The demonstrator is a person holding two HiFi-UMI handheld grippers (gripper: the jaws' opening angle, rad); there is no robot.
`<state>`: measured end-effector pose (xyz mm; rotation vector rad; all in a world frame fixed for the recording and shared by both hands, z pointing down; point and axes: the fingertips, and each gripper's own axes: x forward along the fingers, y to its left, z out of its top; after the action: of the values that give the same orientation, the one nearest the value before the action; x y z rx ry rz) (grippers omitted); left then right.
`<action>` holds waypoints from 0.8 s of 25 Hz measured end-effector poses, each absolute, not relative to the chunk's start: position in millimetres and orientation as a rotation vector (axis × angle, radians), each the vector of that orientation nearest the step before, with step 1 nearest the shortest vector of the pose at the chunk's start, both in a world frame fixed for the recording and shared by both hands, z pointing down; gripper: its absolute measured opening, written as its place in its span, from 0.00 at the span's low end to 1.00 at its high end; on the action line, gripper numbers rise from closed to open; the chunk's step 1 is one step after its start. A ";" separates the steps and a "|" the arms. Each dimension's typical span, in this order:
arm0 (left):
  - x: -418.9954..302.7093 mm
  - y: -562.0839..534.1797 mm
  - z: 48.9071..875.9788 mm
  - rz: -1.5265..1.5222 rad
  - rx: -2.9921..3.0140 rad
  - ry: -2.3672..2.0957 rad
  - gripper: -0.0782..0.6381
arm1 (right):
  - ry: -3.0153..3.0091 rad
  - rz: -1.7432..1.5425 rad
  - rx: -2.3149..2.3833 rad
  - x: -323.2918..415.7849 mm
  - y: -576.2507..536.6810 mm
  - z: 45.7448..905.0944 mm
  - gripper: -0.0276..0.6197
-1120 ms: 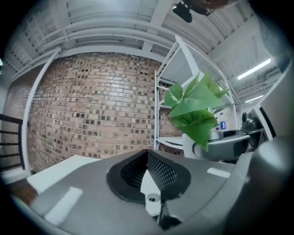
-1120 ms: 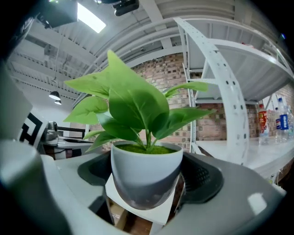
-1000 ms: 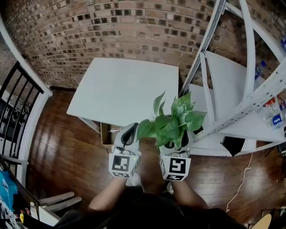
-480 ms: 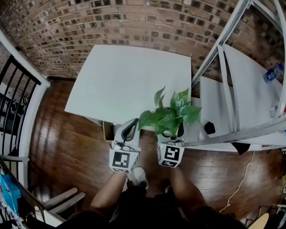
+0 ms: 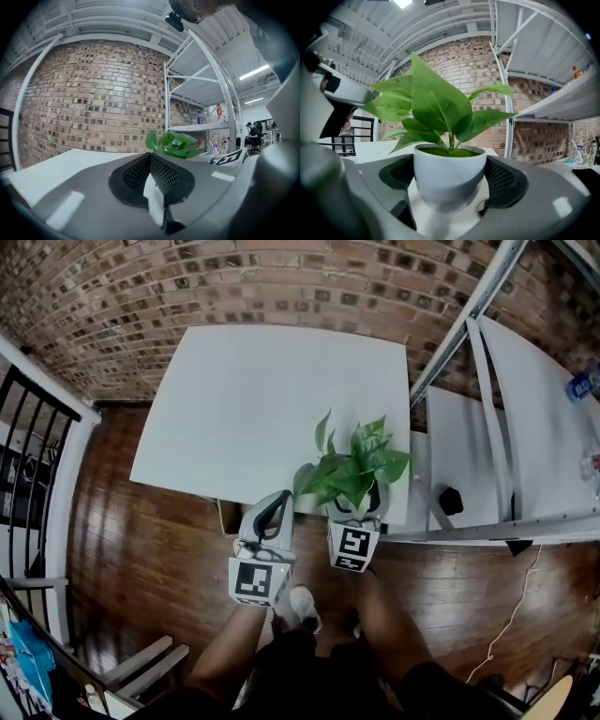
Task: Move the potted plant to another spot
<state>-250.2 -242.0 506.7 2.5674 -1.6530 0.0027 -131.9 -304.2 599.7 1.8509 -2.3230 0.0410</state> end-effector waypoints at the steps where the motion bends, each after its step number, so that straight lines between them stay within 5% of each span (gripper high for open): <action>1: -252.7 -242.7 509.3 0.012 2.560 -1.658 0.13 | -2.320 0.047 1.849 -132.7 -305.6 604.6 0.75; 20: -258.2 -244.6 527.2 0.067 2.514 -1.665 0.13 | -2.287 0.052 1.855 -127.6 -311.6 635.9 0.76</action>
<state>-258.2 -244.6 527.2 2.5137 -1.6651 0.0675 -127.6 -311.6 635.9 1.8554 -2.2875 0.0518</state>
